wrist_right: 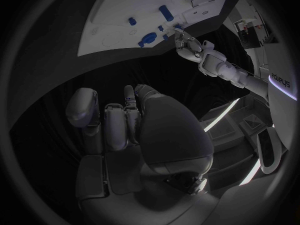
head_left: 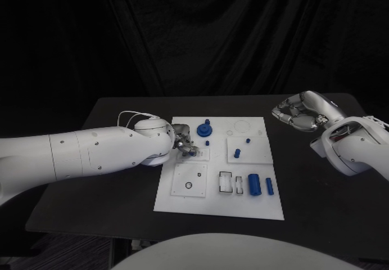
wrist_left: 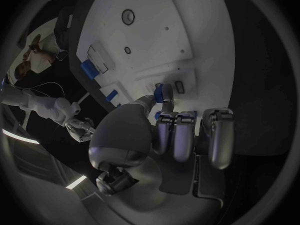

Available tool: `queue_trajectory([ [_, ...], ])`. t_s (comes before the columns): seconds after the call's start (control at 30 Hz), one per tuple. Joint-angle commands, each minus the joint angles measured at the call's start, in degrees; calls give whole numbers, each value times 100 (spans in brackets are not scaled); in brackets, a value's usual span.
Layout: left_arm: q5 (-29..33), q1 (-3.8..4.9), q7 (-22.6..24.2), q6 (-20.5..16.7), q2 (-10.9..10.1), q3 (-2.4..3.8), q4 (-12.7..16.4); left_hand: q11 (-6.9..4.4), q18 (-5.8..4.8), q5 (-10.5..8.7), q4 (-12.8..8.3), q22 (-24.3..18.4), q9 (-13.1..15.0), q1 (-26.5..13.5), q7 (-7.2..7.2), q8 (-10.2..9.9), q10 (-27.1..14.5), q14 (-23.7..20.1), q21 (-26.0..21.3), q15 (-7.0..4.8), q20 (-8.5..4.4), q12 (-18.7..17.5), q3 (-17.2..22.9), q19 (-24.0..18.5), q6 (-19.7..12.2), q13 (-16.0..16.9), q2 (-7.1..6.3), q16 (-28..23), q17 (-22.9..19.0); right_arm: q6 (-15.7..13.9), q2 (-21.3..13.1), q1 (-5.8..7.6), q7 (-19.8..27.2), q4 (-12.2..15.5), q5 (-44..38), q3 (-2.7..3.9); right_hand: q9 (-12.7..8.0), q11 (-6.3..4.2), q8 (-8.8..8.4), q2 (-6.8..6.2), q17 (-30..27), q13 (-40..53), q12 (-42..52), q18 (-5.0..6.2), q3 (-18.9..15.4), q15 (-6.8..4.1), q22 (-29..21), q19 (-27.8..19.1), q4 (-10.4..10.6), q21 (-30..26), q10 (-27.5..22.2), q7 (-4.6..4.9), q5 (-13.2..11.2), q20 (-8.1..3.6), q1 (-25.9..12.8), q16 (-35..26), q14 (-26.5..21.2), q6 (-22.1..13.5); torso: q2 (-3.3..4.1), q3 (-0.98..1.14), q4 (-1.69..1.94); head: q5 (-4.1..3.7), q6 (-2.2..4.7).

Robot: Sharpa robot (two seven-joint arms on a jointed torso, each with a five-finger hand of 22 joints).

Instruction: Assemble the parts on the task board

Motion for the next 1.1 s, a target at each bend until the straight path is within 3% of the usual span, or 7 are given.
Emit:
queue_trajectory([
  [0.03, 11, -37, 86, -138, 3, -12, 10, -25, -9, -2, 3, 834, 1, 23, -6, -25, 597, 616, -22, -39, -50, -4, 43, 32, 6, 1506, -31, 15, 1509, 3, -7, -14, -90, 7, -37, 4, -7, -2, -31, -6, 320, 391, -20, 104, 18, 28, 637, -20, 21, -39, -33, 7, 11, 12, 10, -29, 209, -13, 1, -2, -12, -14, 0],
  [0.53, 11, -52, 131, -145, 26, -12, -14, -23, -8, 4, -2, 832, 5, 15, -3, -54, 597, 616, -27, -38, -50, -4, 113, 30, 6, 1506, -44, 15, 1509, 15, 8, -15, -104, -5, -37, 4, -7, -2, -31, -6, 320, 391, -20, 104, 18, 28, 637, -20, 21, -39, -33, 7, 11, 12, 10, -29, 209, -13, -1, -9, 1, -96, 0],
  [1.1, 11, -118, 121, -67, 54, -12, -33, -21, -4, -13, 6, 819, 12, -8, 1, -67, 597, 616, -39, -37, -50, -4, 160, 19, 23, 1506, -50, 15, 1509, 25, 13, -15, -126, -39, -37, 4, -8, -3, -32, -12, 317, 385, -24, 106, 24, 29, 636, -22, 17, -50, -38, 5, 8, 13, 12, -33, 207, -16, -3, -5, -2, -56, 0],
])
